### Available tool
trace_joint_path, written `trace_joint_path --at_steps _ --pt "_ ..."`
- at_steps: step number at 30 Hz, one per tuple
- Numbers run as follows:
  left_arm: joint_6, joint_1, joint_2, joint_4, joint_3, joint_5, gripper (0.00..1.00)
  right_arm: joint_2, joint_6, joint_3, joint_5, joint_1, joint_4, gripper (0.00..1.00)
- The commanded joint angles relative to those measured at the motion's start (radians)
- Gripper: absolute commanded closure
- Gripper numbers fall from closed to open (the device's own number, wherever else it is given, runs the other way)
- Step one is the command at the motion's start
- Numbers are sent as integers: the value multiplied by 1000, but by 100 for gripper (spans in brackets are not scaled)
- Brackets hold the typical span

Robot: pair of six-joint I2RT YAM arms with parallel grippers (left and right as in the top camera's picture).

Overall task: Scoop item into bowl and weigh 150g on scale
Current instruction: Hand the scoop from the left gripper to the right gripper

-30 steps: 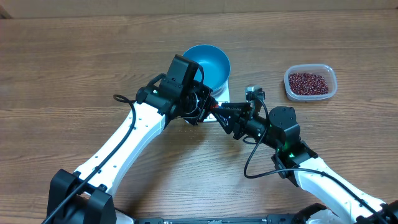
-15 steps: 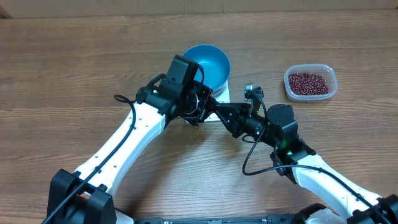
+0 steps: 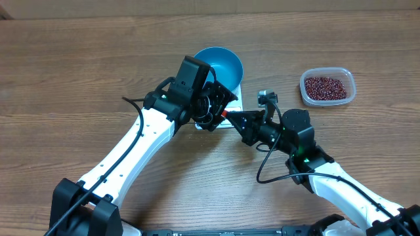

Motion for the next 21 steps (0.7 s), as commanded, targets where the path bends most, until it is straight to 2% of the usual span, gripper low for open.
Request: trace_joint_path --at_steps 1,7,10,13,15,18,21 --pt "264 6 -27 5 42 26 27 -60 6 31 -64 -66 -35 96" --pt "649 -7 -88 25 143 59 27 -217 -98 110 -118 -174 -286 96" --pt "776 -34 -135 -10 178 -20 24 -308 -185 172 -96 -206 -455 96" --pt "824 -71 -179 -76 179 -207 16 -385 -239 220 -30 -235 -583 97" --pt "825 -94 -188 -124 179 -326 0 -436 -274 239 -6 -259 -636 96" --pt "825 -111 -185 -192 179 -436 0 -501 -297 241 -5 -300 -670 96" --pt "825 -112 -172 -245 179 -459 0 -550 -297 241 -5 -343 -715 96"
